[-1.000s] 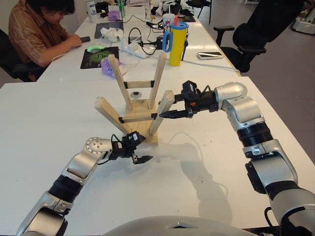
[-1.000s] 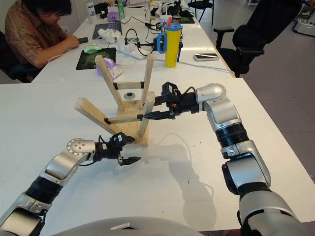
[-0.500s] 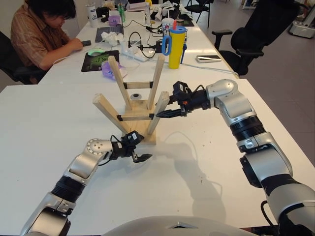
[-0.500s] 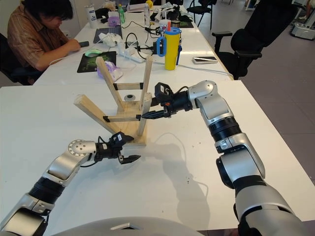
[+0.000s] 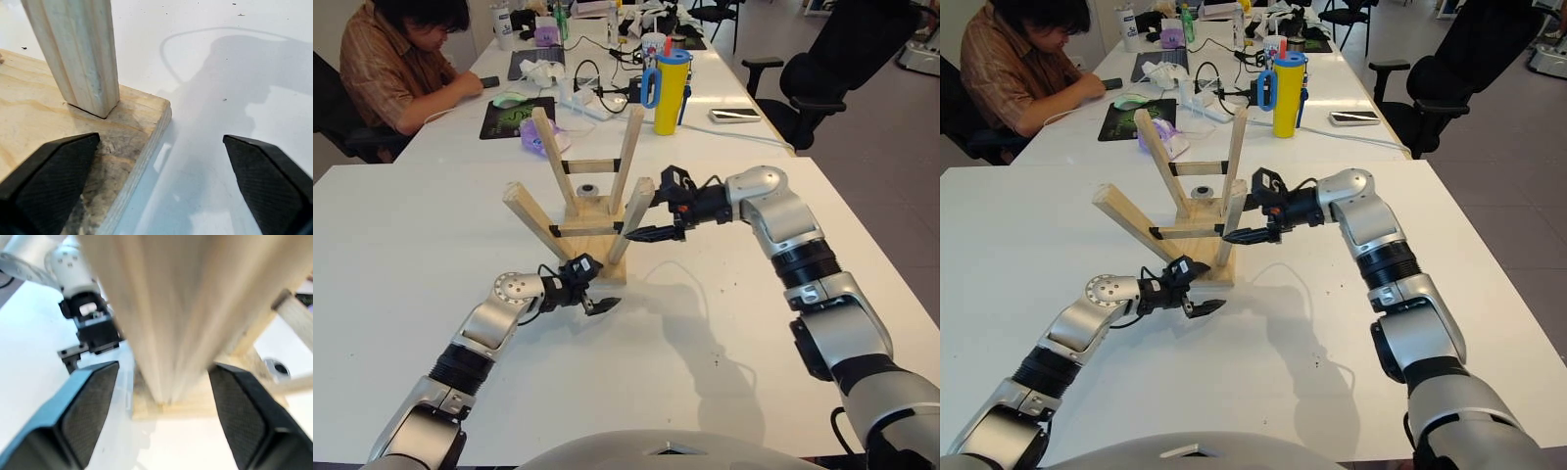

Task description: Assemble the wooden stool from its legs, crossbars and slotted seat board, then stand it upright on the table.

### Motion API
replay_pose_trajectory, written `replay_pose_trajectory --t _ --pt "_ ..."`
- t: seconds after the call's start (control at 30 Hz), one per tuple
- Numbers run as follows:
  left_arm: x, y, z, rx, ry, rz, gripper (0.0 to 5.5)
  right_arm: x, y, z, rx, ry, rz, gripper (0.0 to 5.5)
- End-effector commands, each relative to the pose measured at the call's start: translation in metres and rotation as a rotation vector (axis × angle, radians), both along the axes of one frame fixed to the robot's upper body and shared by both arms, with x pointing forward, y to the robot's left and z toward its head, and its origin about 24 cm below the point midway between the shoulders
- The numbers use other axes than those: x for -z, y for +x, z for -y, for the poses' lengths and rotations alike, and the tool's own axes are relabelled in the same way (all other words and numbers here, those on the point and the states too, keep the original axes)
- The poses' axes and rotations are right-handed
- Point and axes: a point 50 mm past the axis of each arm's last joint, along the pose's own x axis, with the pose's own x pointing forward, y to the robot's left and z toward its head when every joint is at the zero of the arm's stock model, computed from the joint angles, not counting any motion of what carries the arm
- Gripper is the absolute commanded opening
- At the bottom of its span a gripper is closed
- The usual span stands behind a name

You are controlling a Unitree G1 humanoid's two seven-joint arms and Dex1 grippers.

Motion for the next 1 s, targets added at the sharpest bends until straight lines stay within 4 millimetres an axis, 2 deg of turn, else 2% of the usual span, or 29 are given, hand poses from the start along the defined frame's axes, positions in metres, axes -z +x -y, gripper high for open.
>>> replay_pose_trajectory --t 0.03,0.1,0.13,0.17,0.27,0.37,0.43,0.5,0.53,0.6,0.63,0.7,0.73,0.77,0.8,0.83,0.87,0.9,1.0 --pt "0.05 -0.025 -0.023 -0.103 0.161 -0.227 4.68 0.0 -0.005 0.036 0.138 -0.031 0.025 3.33" --pt "0.05 -0.024 -0.021 -0.11 0.155 -0.224 4.68 -0.008 -0.003 0.049 0.217 0.029 0.036 3.06" --pt "0.05 -0.023 -0.021 -0.111 0.155 -0.223 4.68 -0.02 -0.002 0.05 0.247 0.124 0.044 2.94" --pt "0.05 -0.023 -0.021 -0.107 0.158 -0.225 4.68 -0.036 -0.002 0.048 0.266 0.235 0.061 2.82" --pt "0.05 -0.025 -0.023 -0.097 0.166 -0.231 4.68 -0.107 -0.014 0.032 0.219 0.623 0.137 2.34" --pt "0.05 -0.025 -0.026 -0.098 0.169 -0.233 4.68 -0.147 -0.027 0.022 0.181 0.849 0.171 1.79" --pt "0.051 -0.025 -0.027 -0.099 0.17 -0.236 4.68 -0.159 -0.033 0.013 0.172 0.949 0.163 1.58" --pt "0.051 -0.026 -0.028 -0.098 0.17 -0.24 4.68 -0.149 -0.028 -0.012 0.251 1.023 0.105 1.52" --pt "0.052 -0.026 -0.027 -0.096 0.17 -0.241 4.68 -0.131 -0.02 -0.026 0.342 1.011 0.048 1.52" --pt "0.052 -0.025 -0.025 -0.087 0.172 -0.24 4.68 -0.063 -0.007 -0.054 0.543 0.781 -0.116 1.52" --pt "0.052 -0.024 -0.024 -0.086 0.17 -0.238 4.68 -0.021 -0.007 -0.063 0.615 0.613 -0.179 1.52" --pt "0.051 -0.024 -0.022 -0.084 0.166 -0.236 4.68 0.05 -0.02 -0.068 0.71 0.34 -0.289 1.52" --pt "0.052 -0.024 -0.021 -0.082 0.166 -0.237 4.68 0.074 -0.027 -0.066 0.736 0.249 -0.31 1.52" --pt "0.052 -0.024 -0.021 -0.079 0.165 -0.238 4.68 0.087 -0.031 -0.064 0.756 0.2 -0.324 1.52" --pt "0.052 -0.025 -0.021 -0.079 0.163 -0.235 4.68 0.088 -0.032 -0.062 0.763 0.189 -0.306 1.52" --pt "0.051 -0.025 -0.02 -0.087 0.156 -0.223 4.68 0.078 -0.027 -0.059 0.769 0.232 -0.261 1.52" --pt "0.05 -0.024 -0.02 -0.093 0.146 -0.207 4.68 0.066 -0.022 -0.058 0.77 0.284 -0.223 1.52" --pt "0.044 -0.021 -0.017 -0.101 0.097 -0.151 4.68 0.045 -0.015 -0.055 0.762 0.372 -0.162 1.52" --pt "0.018 -0.015 -0.007 -0.146 -0.076 -0.004 4.68 0.004 -0.002 -0.044 0.758 0.502 -0.008 1.52"
